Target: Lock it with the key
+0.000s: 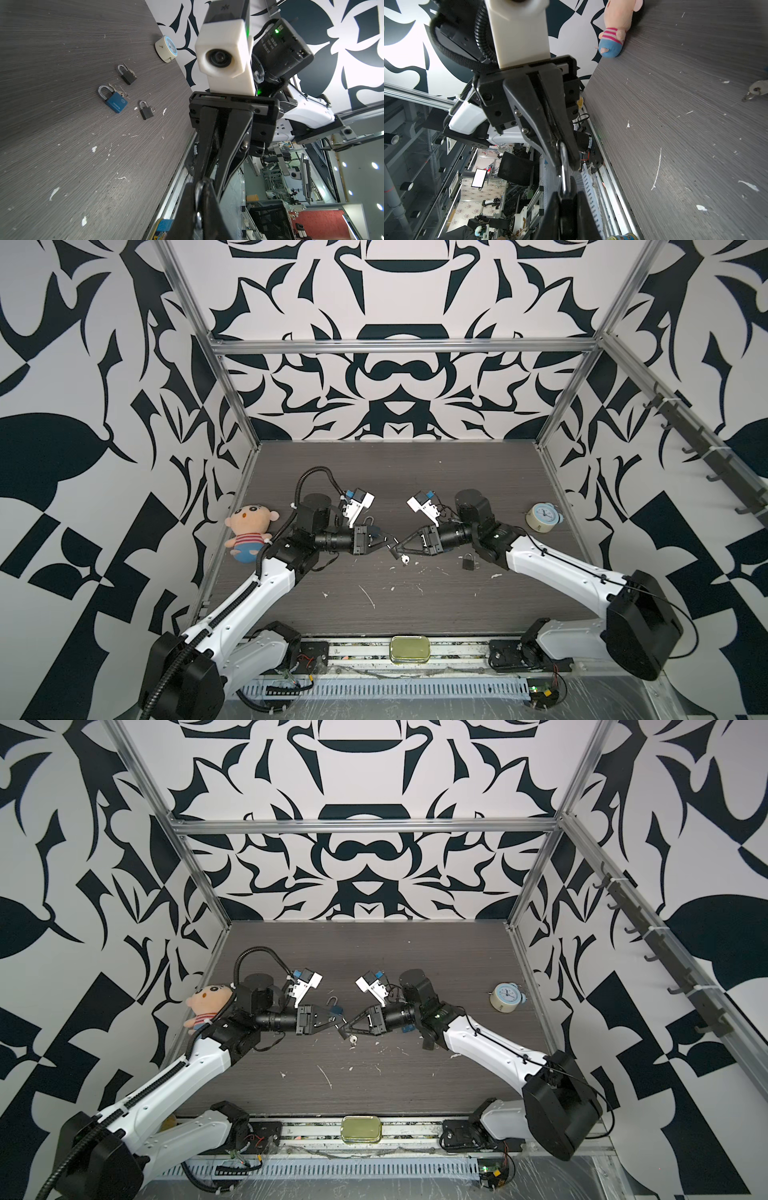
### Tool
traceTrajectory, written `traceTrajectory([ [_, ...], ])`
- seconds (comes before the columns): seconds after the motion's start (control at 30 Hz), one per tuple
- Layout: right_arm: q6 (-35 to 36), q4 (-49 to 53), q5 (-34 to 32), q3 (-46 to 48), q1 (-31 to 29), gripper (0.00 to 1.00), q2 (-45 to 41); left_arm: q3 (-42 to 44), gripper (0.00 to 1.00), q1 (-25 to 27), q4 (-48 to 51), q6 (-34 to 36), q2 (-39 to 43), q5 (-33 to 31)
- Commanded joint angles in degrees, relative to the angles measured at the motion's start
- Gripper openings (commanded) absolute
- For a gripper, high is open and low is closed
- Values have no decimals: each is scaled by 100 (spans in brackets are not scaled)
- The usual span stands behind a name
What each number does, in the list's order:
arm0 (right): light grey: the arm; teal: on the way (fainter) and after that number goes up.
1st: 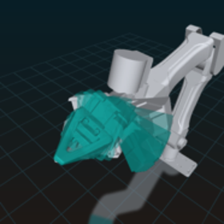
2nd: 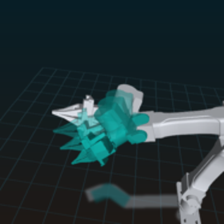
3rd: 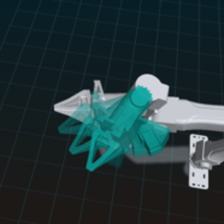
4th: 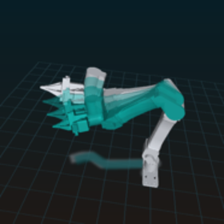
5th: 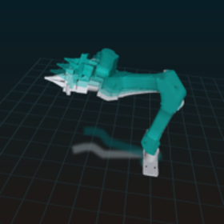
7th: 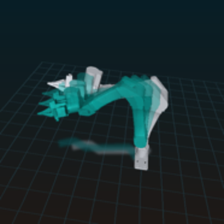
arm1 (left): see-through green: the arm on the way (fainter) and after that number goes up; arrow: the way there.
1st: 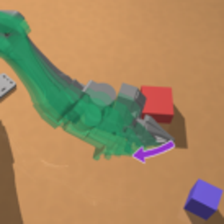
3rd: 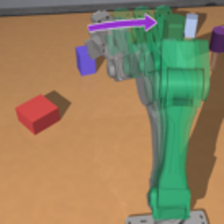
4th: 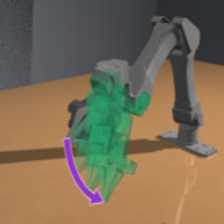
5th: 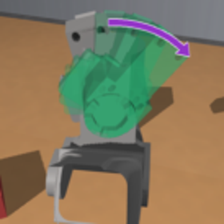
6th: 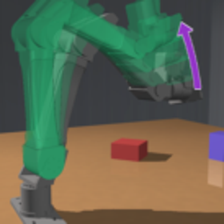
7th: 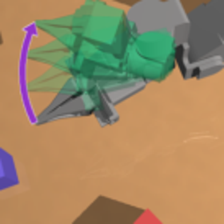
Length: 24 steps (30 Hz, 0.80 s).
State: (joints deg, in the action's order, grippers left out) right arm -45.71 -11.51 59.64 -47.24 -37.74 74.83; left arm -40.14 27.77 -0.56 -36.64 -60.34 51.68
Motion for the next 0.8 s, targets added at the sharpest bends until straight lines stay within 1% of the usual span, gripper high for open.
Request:
traceTrajectory([
  [0.0,-643,-1178,348,-251,3,0,-468,239,0,5,210,212,-180,-389],
  [0.23,-1043,-1723,321,-198,0,0,-371,522,0,18,-231,-17,-257,-351],
  [0.47,-1251,-2042,107,-153,29,0,-276,761,0,197,-495,-198,-268,-437],
  [0.63,-1751,-2737,38,-44,81,0,-161,935,0,341,-638,-264,-275,-553],
  [0.77,-1931,-2965,-46,29,164,0,-121,1038,0,413,-682,-290,-213,-631],
])
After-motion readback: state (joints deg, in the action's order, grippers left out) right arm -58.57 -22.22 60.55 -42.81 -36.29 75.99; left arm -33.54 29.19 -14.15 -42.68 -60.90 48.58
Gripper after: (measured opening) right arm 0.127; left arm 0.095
